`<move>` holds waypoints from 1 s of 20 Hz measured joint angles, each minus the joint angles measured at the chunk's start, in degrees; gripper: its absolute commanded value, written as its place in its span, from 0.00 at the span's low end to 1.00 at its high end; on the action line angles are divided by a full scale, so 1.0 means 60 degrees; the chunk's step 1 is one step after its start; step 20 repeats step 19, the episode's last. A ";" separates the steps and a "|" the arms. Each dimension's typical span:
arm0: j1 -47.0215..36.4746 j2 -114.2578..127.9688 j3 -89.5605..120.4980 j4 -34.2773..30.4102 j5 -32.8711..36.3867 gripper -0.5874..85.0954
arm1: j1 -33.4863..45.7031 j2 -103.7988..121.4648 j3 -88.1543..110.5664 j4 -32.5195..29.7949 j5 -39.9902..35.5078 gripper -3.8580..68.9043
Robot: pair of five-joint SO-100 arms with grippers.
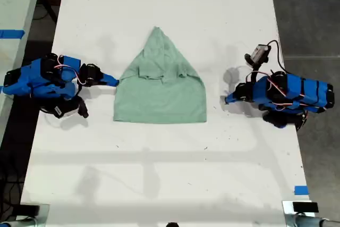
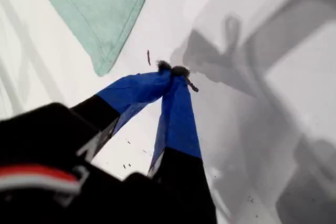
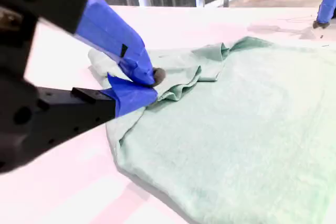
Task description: Fold t shirt
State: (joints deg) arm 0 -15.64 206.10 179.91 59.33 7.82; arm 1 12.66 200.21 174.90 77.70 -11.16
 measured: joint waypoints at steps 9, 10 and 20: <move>-0.0601 0.0015 0.0000 0.0659 -0.0029 0.00 | 0.0000 0.0000 0.0000 0.0000 0.0000 0.05; -0.0703 0.0015 0.0000 0.0688 -0.0029 0.00 | 0.0000 0.0000 0.0000 0.0000 0.0000 0.05; -0.0747 0.0015 0.0088 0.0688 -0.0103 0.00 | 0.0000 0.0000 0.0000 0.0000 0.0000 0.05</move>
